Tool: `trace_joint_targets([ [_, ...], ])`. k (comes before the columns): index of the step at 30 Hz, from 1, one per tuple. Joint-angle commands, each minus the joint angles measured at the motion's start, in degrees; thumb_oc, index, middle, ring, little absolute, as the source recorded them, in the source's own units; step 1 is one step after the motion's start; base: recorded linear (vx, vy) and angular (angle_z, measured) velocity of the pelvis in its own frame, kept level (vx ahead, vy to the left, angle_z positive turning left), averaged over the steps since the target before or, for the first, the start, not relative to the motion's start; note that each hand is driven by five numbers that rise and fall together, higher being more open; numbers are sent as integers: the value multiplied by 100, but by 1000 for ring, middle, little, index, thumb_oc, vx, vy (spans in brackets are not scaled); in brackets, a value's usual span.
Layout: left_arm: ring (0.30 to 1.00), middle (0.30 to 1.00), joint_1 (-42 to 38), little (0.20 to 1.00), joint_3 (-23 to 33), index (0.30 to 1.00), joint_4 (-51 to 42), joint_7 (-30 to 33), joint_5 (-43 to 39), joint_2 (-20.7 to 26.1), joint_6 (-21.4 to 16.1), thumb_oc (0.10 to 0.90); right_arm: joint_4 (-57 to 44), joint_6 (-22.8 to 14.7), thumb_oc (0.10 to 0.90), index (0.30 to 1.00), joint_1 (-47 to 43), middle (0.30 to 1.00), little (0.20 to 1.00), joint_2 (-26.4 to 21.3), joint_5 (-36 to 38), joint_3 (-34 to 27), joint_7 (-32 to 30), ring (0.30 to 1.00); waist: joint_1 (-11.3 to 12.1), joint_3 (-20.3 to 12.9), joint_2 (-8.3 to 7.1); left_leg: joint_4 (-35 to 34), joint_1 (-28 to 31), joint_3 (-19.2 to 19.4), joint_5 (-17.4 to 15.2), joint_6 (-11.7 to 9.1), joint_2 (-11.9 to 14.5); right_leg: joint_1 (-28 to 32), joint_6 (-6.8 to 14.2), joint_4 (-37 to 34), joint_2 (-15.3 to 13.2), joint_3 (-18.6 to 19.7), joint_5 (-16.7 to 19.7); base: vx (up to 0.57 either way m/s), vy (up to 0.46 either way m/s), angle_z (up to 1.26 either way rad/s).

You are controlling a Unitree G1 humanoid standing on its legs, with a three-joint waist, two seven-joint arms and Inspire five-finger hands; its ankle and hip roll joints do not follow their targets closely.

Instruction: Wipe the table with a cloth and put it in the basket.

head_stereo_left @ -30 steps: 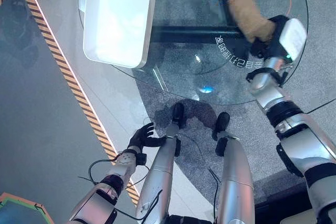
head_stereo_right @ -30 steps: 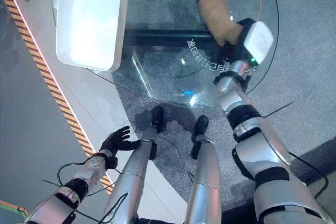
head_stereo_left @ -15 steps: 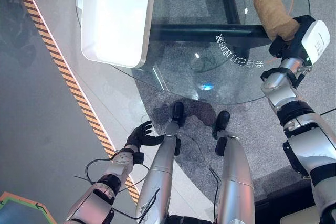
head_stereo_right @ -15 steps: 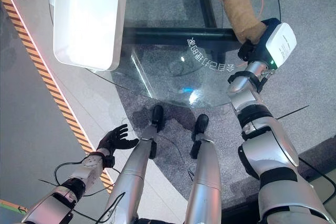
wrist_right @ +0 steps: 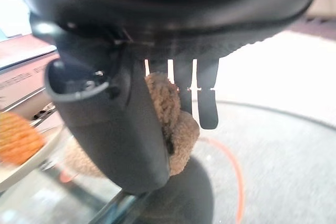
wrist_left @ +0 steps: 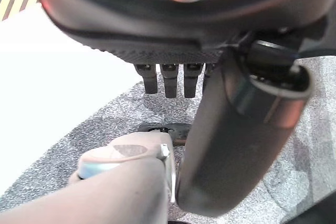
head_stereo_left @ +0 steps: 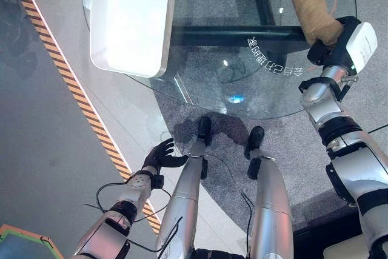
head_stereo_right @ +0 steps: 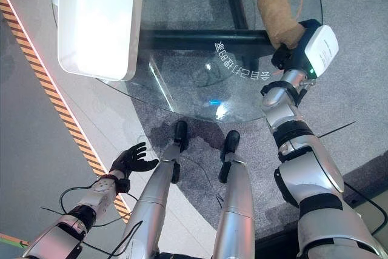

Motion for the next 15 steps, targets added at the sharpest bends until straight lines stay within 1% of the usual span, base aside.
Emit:
trace_joint_targets([
  [1, 900, 900, 283, 900, 201, 900, 50, 26, 50, 79, -79, 800, -930, -208, 100, 300, -232, 300, 200, -222, -392, 405, 264, 300, 96, -140, 79, 422, 161, 469, -633, 344, -223, 172, 16, -365, 318, -230, 102, 0, 0, 0],
  [4, 900, 900, 271, 900, 200, 900, 88, 62, 72, 12, -112, 800, -1296, -74, 100, 300, 0, 300, 200, 20, -398, 591, 525, 300, 79, -140, 67, 358, 194, 493, -601, 340, -229, 205, 3, -415, 338, -240, 93, 0, 0, 0],
  [7, 900, 900, 257, 900, 211, 900, 125, 72, 83, -27, -137, 800, -1398, -84, 100, 300, 152, 300, 200, 191, -416, 669, 719, 300, 67, -140, 66, 333, 219, 504, -592, 334, -236, 231, -3, -442, 348, -242, 85, -1, 10, -2],
  [8, 900, 900, 251, 900, 209, 900, 155, 76, 86, -52, -161, 800, -1443, -87, 100, 300, 253, 300, 200, 316, -456, 707, 776, 300, 58, -140, 67, 316, 241, 509, -587, 330, -240, 253, -4, -462, 355, -237, 84, -1, 18, -4],
  [11, 900, 900, 234, 900, 197, 900, 216, 106, 105, -150, -232, 800, -1524, -35, 100, 300, 393, 300, 200, 600, -653, 864, 1021, 300, 43, -140, 86, 282, 264, 542, -562, 310, -242, 274, -9, -508, 356, -220, 89, 0, 0, 0],
  [15, 900, 900, 186, 900, 185, 900, 277, 141, 131, -236, -268, 800, -1627, -7, 100, 300, 528, 300, 200, 842, -970, 1076, 1320, 300, 30, -140, 92, 257, 286, 564, -537, 289, -255, 296, -11, -550, 348, -221, 102, 0, 0, 0],
])
